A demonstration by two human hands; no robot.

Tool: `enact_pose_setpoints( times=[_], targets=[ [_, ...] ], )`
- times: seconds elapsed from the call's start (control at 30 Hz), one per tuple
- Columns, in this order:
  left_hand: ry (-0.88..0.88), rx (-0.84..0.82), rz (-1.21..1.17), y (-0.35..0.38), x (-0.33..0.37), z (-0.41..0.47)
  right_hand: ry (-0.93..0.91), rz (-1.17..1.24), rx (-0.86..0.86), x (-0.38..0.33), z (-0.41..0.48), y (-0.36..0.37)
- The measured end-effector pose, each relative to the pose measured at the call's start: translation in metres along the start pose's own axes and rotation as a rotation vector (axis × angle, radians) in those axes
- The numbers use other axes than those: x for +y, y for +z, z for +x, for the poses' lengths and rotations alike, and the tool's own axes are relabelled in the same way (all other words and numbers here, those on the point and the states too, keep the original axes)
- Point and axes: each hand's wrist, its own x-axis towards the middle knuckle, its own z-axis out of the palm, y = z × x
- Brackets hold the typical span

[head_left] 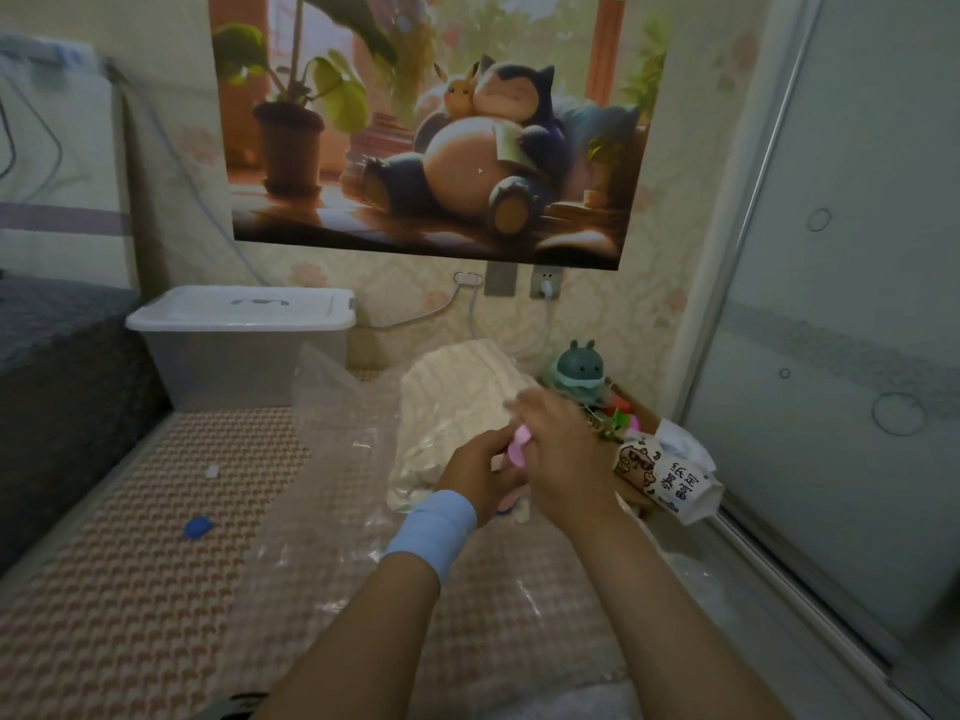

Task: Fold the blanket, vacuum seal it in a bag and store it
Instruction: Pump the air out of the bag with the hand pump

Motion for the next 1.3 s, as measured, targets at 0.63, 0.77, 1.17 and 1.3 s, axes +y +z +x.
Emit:
enact_pose_setpoints(
  times=[0.63, 0.77, 1.17, 1.3],
  targets=[
    [-0.034, -0.005, 0.012, -0.008, -0.005, 0.004, 0.056, 0.030, -0.157, 0.006, 0.004, 0.013],
    [-0.013, -0.019, -0.023, -0.012, -0.008, 0.006, -0.206, 0.000, 0.300, -0.018, 0.022, -0.030],
    [-0.059, -0.012, 0.032, -0.010, -0.006, 0.002, 0.033, 0.035, -0.112, 0.006, 0.000, 0.022],
    [-0.018, -0.025, -0.031, -0.012, -0.008, 0.004, -0.172, 0.068, 0.290, -0.019, 0.019, -0.020]
  ],
)
